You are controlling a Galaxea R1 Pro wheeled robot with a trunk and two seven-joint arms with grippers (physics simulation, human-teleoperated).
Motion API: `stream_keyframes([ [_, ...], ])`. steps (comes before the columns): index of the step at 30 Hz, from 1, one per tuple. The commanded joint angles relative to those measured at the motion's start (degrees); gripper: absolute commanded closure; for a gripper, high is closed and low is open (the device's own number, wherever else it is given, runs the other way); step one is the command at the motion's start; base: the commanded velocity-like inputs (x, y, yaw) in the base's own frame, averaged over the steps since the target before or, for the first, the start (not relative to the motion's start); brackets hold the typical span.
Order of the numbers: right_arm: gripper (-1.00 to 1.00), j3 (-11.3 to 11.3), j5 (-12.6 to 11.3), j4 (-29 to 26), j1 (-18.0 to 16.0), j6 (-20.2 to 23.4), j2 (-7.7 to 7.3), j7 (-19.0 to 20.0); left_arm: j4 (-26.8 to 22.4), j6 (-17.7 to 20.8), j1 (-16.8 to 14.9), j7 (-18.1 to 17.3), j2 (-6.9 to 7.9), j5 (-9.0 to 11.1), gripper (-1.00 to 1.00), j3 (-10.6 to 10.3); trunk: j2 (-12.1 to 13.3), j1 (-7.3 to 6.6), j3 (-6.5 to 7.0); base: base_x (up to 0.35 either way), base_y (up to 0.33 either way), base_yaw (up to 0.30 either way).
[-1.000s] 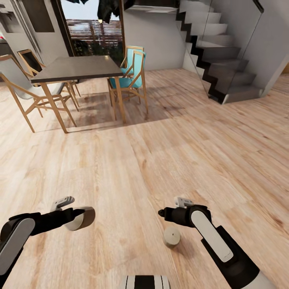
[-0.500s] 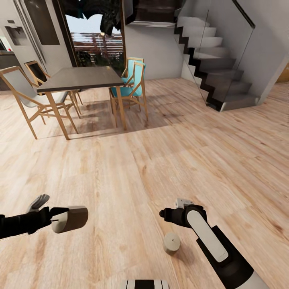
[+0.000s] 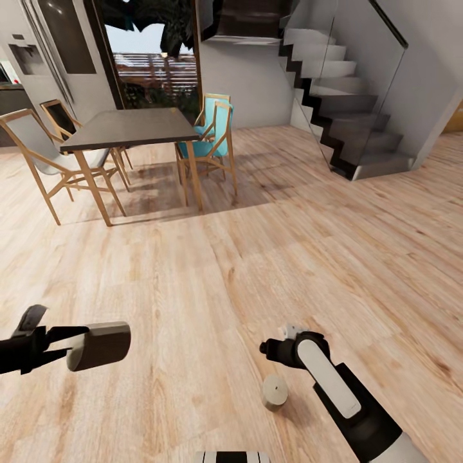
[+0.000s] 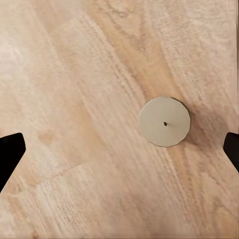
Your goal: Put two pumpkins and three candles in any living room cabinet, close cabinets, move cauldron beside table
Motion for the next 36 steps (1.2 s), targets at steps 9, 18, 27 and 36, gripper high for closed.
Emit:
stream_keyframes([
  [9, -1.0, 0.0, 0.5, 5.4, -0.1, -2.3, 0.04, -0.1, 0.2, 0.3, 0.5, -3.4, 2.71, 1.0, 1.0, 0.0, -0.8, 0.43, -0.41, 0.0, 0.0, 0.0],
  [18, -1.0, -0.4, 0.9, 9.2, -0.1, -3.9, 0.27, 0.2, 1.8, 0.3, 1.7, -9.8, 3.25, 1.6, 1.0, 0.0, -4.4, 2.4, -2.02, 0.0, 0.0, 0.0],
  [27, -1.0, 0.1, 1.0, 9.5, -0.1, -6.8, 0.39, 0.9, 2.8, 0.3, 3.5, -17.9, 5.34, 1.0, 1.0, -0.1, -4.6, 2.64, -4.02, 0.0, 0.0, 0.0],
  [36, -1.0, 0.1, 5.5, 9.5, -0.1, -7.9, 0.94, 1.1, 3.0, 0.3, 3.9, -18.9, 5.75, 0.9, 1.0, -0.1, -4.7, 2.87, -6.01, 0.0, 0.0, 0.0],
])
